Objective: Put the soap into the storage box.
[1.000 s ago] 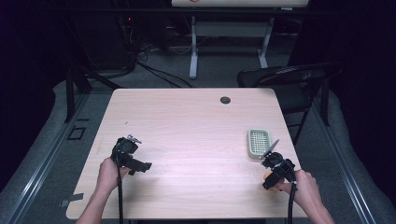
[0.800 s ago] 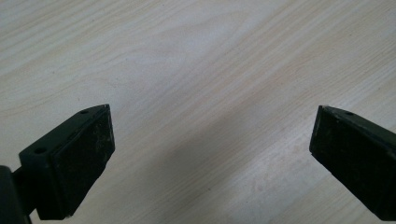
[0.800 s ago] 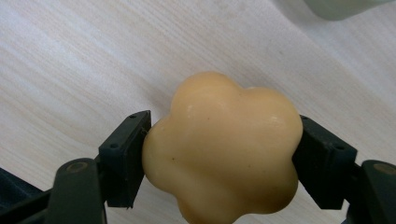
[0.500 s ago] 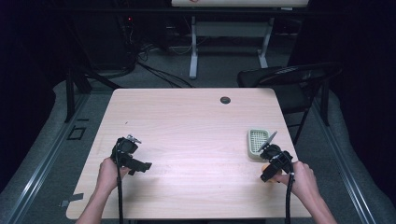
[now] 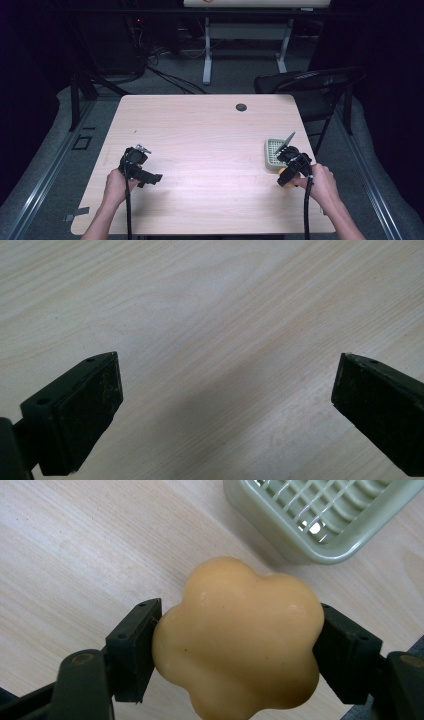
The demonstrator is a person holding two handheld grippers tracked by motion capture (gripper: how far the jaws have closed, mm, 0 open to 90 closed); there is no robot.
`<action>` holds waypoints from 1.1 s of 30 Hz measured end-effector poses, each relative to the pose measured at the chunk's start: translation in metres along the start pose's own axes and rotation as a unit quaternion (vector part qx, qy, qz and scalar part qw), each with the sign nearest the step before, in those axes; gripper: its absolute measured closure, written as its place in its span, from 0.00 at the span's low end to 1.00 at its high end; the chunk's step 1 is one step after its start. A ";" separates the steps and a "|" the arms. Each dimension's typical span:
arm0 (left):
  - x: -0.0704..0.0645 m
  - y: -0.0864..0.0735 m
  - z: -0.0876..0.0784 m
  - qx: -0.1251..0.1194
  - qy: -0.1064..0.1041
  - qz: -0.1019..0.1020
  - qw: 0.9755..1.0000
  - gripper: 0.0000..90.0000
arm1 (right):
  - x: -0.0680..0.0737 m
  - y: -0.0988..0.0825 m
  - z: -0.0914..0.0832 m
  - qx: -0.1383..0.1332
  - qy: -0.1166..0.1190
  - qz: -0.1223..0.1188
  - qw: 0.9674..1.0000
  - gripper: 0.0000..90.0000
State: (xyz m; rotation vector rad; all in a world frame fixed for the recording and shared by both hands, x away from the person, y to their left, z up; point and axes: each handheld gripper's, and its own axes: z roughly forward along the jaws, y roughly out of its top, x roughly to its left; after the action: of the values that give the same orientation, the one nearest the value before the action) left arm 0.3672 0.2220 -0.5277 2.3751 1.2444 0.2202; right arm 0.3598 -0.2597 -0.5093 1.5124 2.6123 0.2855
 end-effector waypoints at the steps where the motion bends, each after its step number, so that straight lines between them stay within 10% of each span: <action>1: 0.000 0.000 0.000 0.000 -0.001 0.000 1.000 0.00 | -0.004 0.009 -0.010 0.063 -0.016 -0.048 0.997 0.30; 3: 0.000 0.000 0.000 0.000 0.000 0.001 1.000 0.00 | -0.002 0.006 -0.005 0.020 -0.010 -0.019 1.000 0.30; 4: 0.000 0.000 0.000 0.000 0.000 0.001 1.000 0.00 | -0.012 0.025 -0.024 0.162 -0.043 -0.138 0.976 0.30; 5: -0.001 0.000 0.000 -0.001 0.001 0.000 1.000 0.00 | -0.005 0.013 -0.012 0.060 -0.017 -0.050 0.997 0.30; 33: 0.000 0.000 0.000 -0.001 -0.001 0.002 1.000 0.00 | -0.016 0.043 -0.010 0.049 -0.018 -0.040 0.998 0.30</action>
State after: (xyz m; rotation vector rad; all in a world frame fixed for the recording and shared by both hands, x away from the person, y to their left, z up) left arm 0.3672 0.2215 -0.5278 2.3757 1.2375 0.2191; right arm 0.4021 -0.2537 -0.4908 1.4228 2.6868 0.1231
